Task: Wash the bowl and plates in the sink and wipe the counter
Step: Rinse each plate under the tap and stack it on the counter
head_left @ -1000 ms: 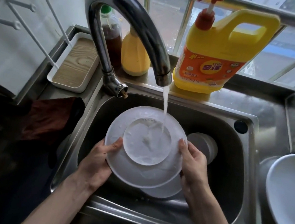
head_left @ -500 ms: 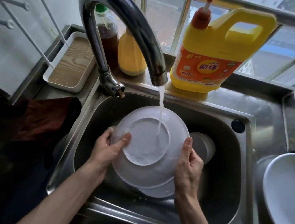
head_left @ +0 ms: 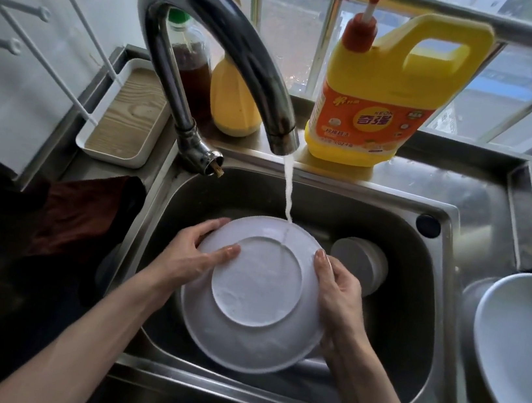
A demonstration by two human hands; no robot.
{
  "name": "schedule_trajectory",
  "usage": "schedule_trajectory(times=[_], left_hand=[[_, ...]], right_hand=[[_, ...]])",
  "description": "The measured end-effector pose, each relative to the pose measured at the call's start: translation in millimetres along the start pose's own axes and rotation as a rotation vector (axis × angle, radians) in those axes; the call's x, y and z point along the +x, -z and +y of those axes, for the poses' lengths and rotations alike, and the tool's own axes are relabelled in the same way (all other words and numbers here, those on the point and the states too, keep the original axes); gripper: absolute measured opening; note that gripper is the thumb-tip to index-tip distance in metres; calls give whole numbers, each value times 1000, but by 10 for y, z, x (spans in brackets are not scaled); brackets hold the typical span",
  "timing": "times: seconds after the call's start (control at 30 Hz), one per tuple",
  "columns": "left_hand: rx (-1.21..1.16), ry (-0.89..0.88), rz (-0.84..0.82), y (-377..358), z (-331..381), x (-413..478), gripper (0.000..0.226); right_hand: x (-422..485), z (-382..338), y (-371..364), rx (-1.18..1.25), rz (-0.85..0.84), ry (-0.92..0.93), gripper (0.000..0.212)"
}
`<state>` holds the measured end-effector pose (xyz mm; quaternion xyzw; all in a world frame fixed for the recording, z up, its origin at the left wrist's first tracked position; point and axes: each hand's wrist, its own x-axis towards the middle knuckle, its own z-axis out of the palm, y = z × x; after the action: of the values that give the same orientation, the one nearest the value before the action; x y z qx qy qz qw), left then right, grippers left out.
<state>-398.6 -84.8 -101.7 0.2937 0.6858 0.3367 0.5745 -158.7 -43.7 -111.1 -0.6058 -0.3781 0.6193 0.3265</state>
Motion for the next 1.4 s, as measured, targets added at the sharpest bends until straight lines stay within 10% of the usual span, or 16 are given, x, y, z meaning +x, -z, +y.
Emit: schedule_trajectory(times=[0.23, 0.57, 0.9, 1.2, 1.4], left_hand=[[-182, 182, 259, -132, -170, -155, 81], [44, 176, -194, 30, 97, -21, 74], [-198, 176, 198, -177, -120, -297, 71], [-84, 99, -9, 9, 104, -271, 54], [-146, 167, 76, -31, -23, -304, 74]], right_hand=[[-227, 41, -87, 117, 44, -157, 31], [0, -134, 22, -172, -144, -190, 32], [-157, 12, -109, 17, 168, -172, 51], [-119, -110, -60, -99, -73, -134, 37], [-232, -47, -41, 13, 126, -122, 49]])
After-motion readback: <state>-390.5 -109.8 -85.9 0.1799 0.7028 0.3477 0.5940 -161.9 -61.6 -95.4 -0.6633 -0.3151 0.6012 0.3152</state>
